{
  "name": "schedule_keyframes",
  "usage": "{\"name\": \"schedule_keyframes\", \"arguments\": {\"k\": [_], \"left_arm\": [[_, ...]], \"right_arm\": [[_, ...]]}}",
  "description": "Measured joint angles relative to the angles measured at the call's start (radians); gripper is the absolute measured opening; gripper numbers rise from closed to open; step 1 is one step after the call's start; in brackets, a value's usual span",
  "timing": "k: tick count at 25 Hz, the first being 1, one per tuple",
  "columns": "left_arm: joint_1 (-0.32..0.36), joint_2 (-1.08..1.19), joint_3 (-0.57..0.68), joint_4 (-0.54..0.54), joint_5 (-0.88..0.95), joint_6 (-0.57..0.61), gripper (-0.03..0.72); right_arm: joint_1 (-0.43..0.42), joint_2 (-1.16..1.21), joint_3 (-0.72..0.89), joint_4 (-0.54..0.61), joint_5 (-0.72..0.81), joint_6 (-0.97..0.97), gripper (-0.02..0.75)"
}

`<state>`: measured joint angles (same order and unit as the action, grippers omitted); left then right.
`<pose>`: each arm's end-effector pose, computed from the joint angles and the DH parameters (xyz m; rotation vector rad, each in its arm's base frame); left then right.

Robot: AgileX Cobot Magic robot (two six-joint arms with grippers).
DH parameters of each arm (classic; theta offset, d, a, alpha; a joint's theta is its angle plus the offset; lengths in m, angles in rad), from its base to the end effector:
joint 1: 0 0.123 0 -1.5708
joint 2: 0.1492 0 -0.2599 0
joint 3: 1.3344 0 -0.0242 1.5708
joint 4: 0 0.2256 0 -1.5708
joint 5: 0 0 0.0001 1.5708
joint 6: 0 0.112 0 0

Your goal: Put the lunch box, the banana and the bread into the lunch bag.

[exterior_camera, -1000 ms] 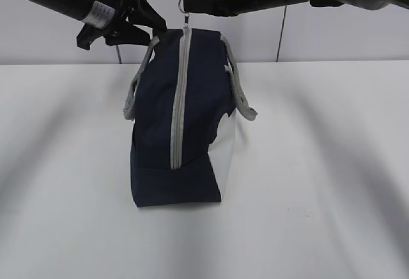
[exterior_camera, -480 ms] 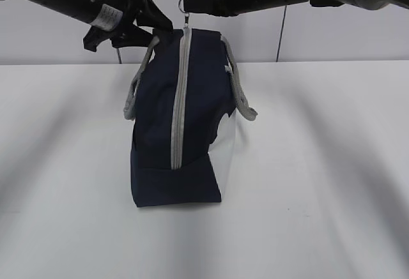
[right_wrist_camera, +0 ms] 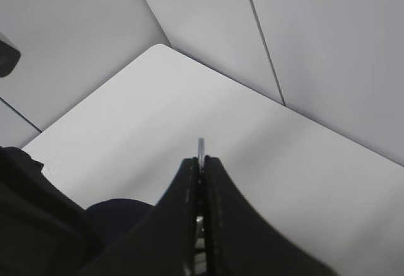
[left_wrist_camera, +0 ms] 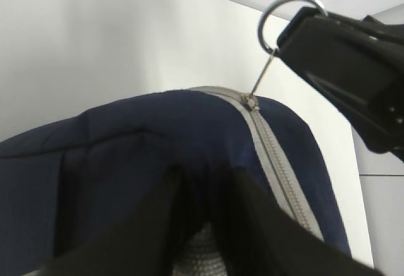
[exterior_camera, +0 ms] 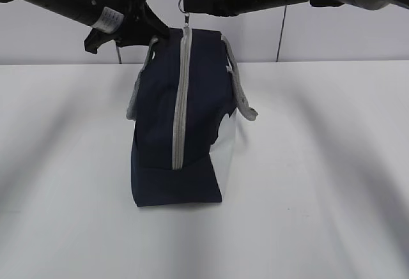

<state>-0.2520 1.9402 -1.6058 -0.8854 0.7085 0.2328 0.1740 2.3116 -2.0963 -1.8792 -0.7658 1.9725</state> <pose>0.3971 -0.1606 0.2514 -0.0332 2.3989 -0.9883 0.4855 0.1604 0.2481 -0.6470 1.8516 0.8153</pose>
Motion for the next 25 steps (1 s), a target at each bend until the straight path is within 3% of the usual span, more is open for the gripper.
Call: {"name": "schedule_keyframes", "arguments": {"k": [4, 8, 12, 25], "left_arm": [[0.0, 0.0, 0.0, -0.007, 0.013, 0.0, 0.138], [0.0, 0.0, 0.0, -0.007, 0.026, 0.005, 0.025], [0.0, 0.0, -0.004, -0.007, 0.047, 0.033, 0.015], [0.0, -0.043, -0.007, -0.014, 0.12, 0.329, 0.014]], "right_arm": [[0.0, 0.0, 0.0, 0.0, 0.0, 0.0, -0.016], [0.0, 0.0, 0.0, 0.0, 0.0, 0.0, -0.016], [0.0, 0.0, 0.0, 0.0, -0.004, 0.0, -0.016], [0.0, 0.0, 0.0, 0.0, -0.027, 0.0, -0.016]]}}
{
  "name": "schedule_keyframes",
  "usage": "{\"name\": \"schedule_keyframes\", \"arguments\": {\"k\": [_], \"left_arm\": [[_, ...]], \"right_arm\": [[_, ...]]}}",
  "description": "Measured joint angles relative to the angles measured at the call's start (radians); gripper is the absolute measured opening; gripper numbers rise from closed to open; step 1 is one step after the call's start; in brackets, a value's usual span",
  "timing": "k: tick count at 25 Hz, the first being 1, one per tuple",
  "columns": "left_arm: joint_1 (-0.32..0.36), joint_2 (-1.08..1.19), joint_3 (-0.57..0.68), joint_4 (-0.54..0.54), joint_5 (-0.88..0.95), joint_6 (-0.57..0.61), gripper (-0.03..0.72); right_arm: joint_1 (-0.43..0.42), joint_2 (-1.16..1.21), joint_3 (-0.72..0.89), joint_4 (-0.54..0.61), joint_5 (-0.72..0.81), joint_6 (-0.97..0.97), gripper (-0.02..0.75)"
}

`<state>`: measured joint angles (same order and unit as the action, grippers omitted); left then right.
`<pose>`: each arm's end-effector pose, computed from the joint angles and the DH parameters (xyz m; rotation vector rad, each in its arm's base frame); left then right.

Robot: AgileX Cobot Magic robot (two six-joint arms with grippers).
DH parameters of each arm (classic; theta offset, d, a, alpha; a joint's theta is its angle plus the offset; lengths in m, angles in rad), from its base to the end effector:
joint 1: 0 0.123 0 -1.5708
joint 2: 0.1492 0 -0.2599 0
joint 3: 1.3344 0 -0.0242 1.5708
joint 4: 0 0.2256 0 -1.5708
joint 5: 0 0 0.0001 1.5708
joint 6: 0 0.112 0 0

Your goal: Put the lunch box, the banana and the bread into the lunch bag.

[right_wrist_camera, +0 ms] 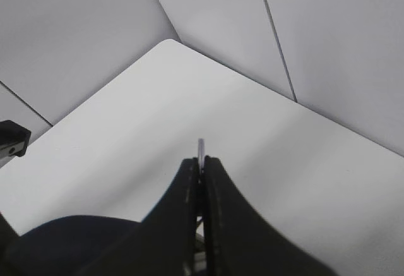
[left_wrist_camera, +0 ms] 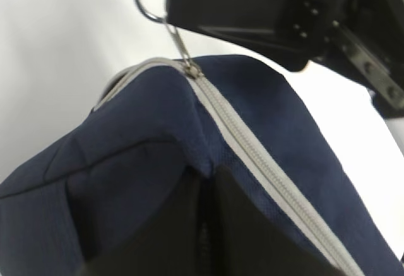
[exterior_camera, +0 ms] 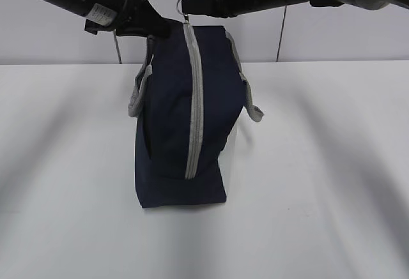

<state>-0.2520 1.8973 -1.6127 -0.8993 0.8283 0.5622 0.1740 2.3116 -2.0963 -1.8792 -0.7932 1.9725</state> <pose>0.3801 -0.1646 0.2683 0.4320 2.3218 -0.9172 0.4830 0.1620 0.2477 -0.6684 1.8536 0.8378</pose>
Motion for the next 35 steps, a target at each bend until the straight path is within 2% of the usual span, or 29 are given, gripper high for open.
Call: {"name": "schedule_keyframes", "arguments": {"k": [6, 12, 25, 35], "left_arm": [[0.0, -0.006, 0.0, 0.0, 0.055, 0.084, 0.014], [0.0, -0.007, 0.0, 0.007, 0.084, 0.092, 0.014], [0.001, -0.027, -0.002, 0.032, 0.107, 0.152, 0.014], [0.001, -0.027, -0.002, 0.054, 0.121, 0.188, 0.014]], "right_arm": [[0.0, 0.0, 0.0, 0.003, -0.002, 0.002, -0.016], [0.0, 0.0, 0.0, 0.049, -0.011, -0.007, -0.016], [0.0, 0.017, -0.002, 0.023, -0.013, -0.015, -0.016], [0.0, 0.08, -0.006, 0.061, -0.009, -0.015, -0.016]]}}
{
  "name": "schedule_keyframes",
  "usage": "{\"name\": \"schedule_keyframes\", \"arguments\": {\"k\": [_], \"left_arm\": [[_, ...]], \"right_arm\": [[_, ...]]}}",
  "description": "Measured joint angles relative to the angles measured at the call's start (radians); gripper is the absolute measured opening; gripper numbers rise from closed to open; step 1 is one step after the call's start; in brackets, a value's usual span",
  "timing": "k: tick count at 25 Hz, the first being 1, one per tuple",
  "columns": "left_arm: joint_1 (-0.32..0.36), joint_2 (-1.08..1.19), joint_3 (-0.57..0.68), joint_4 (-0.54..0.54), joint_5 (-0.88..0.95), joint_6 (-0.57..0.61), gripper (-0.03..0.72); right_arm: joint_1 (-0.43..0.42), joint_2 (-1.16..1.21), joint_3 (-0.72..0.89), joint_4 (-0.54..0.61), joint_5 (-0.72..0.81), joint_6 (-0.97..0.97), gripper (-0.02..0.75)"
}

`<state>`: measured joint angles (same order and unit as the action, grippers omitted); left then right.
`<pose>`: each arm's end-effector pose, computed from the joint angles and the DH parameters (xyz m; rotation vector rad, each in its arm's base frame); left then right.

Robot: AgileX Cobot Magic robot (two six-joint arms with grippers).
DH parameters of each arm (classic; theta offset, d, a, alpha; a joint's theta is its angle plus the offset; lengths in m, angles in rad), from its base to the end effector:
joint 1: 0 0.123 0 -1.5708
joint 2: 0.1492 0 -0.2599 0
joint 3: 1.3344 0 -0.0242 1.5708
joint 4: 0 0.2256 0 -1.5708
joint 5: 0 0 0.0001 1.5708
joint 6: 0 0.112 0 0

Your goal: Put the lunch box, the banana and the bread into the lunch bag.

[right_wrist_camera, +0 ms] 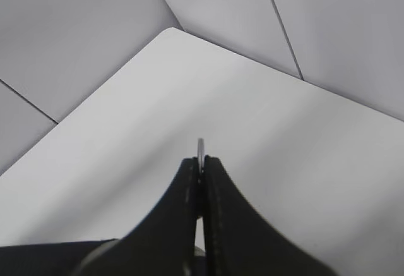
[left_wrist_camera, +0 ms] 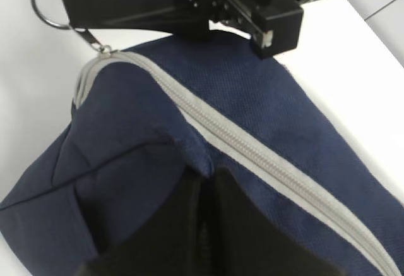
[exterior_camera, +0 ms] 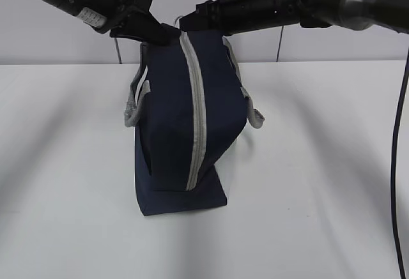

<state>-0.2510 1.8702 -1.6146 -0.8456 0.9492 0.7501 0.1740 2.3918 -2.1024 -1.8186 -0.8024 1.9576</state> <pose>0.3640 -0.1637 0.2727 0.7674 2.2796 -0.8432 0.4914 0.1656 0.2133 -0.6235 1.8979 0.9098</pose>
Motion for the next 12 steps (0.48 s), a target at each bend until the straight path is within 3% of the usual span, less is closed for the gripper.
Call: {"name": "schedule_keyframes", "arguments": {"k": [12], "left_arm": [[-0.001, -0.02, 0.0, 0.048, 0.021, 0.036, 0.014]], "right_arm": [[-0.002, 0.02, -0.027, 0.035, -0.05, 0.038, -0.016]]}}
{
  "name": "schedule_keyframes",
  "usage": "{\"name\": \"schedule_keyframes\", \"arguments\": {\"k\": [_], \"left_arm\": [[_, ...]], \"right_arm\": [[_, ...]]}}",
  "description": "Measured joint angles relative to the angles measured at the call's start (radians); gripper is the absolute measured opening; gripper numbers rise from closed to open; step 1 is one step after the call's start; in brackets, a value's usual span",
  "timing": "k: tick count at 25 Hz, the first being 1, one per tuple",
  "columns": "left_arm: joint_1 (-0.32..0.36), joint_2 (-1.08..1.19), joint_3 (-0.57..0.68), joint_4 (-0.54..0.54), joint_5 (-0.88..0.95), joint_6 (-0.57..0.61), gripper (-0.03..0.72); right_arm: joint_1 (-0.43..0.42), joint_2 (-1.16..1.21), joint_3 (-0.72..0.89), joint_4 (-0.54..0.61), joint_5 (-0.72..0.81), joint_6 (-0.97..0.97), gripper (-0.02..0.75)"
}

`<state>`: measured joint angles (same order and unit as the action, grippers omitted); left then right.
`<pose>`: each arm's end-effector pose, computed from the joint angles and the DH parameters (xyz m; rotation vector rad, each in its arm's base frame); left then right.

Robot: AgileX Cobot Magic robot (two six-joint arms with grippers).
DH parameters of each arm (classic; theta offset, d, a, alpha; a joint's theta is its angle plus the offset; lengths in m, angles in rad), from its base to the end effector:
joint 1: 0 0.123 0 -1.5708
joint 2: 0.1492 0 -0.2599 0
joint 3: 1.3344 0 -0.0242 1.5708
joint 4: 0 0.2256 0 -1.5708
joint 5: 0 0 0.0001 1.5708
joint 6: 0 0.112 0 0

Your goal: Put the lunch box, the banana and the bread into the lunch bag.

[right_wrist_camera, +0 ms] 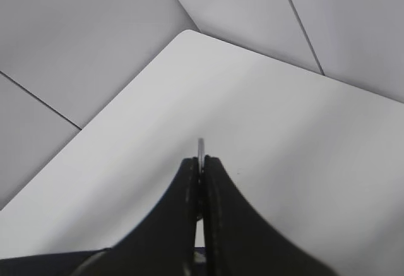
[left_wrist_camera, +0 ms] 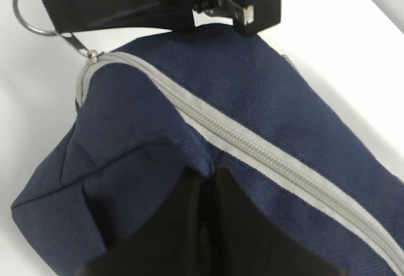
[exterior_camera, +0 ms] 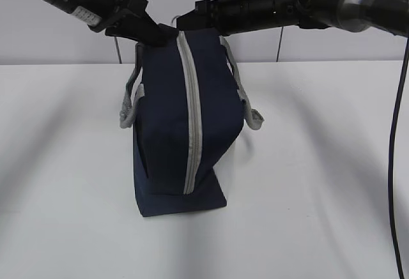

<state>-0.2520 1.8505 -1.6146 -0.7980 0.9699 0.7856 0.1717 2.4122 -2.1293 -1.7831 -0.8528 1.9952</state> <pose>0.3590 -0.1608 0.2767 0.8564 2.2634 -0.7833 0.4907 0.1687 0.2136 -0.5987 1.8962 1.0029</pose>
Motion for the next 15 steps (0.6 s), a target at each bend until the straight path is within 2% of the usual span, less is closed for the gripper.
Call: {"name": "schedule_keyframes", "arguments": {"k": [15], "left_arm": [[-0.005, -0.031, 0.0, 0.02, -0.001, 0.064, 0.013]], "right_arm": [[-0.018, 0.057, -0.012, 0.019, -0.048, 0.031, -0.016]]}}
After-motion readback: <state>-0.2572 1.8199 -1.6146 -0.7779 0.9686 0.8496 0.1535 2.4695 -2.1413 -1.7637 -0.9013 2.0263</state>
